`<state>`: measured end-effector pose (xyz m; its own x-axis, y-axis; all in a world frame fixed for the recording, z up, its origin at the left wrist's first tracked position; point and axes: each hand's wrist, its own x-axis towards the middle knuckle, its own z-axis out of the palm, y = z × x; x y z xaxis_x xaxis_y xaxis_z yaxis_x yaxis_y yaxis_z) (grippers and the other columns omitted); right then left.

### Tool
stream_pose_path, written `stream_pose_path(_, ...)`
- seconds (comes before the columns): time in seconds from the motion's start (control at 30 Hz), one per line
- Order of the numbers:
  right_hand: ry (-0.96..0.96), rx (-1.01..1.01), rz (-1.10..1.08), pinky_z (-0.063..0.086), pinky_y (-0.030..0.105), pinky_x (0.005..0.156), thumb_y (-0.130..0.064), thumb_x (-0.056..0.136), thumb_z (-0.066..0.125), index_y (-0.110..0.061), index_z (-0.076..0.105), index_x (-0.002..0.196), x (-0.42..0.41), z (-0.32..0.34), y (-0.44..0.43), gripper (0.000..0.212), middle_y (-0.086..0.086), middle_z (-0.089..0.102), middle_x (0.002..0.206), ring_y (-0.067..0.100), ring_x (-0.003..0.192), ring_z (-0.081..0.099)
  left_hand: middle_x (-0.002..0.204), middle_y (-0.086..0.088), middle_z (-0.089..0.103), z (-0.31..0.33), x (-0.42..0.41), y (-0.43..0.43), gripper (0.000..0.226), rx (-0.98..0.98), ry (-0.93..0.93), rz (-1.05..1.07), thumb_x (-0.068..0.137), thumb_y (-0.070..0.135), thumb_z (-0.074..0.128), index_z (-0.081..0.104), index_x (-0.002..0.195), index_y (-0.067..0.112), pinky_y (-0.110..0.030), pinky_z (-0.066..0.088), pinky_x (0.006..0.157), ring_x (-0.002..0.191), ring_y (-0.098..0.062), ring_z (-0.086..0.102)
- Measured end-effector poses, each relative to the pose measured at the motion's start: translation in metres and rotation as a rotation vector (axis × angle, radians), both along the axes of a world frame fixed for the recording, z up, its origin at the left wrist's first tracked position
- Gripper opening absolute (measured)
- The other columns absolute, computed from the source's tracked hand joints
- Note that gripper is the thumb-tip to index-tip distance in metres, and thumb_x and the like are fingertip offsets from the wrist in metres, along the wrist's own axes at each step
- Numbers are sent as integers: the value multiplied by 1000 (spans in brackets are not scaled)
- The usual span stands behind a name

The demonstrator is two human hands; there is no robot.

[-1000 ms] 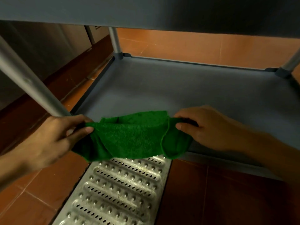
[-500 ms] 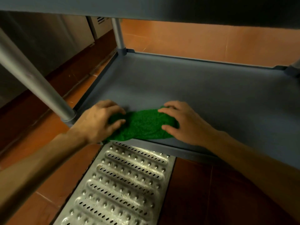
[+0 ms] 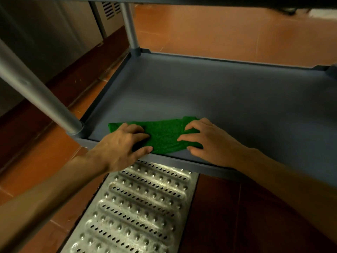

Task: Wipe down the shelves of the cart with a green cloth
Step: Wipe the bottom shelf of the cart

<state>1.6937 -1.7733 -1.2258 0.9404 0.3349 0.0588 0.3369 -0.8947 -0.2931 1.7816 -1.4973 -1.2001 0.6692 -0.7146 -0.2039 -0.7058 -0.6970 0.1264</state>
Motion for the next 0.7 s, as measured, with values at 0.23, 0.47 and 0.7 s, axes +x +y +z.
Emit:
stream_pose_path(0.23,62,38,-26,39,26,97,-34,92,62,-38,60,127,-23,7,-23,36,-7,50,120,10,114,41,145,3,43,-7,-9,-23,83,-44,1,-58,85,75,13,47,144,28,-39,39,109,130,-17,36)
stream_pose_path(0.47,173,111,-30,35,20,91,-31,91,65,-36,65,123,-54,17,-57,32,-12,52,111,5,101,41,148,7,41,-9,-34,-48,76,-104,26,-148,88,71,15,48,143,31,-34,36,109,134,-14,31)
stream_pose_path(0.7,241,108,-95,41,26,94,-26,89,68,-39,68,118,-91,26,-87,32,-16,52,111,7,106,45,150,4,39,-14,-61,-79,68,-118,43,-237,93,64,16,45,145,32,-38,37,111,134,-17,32)
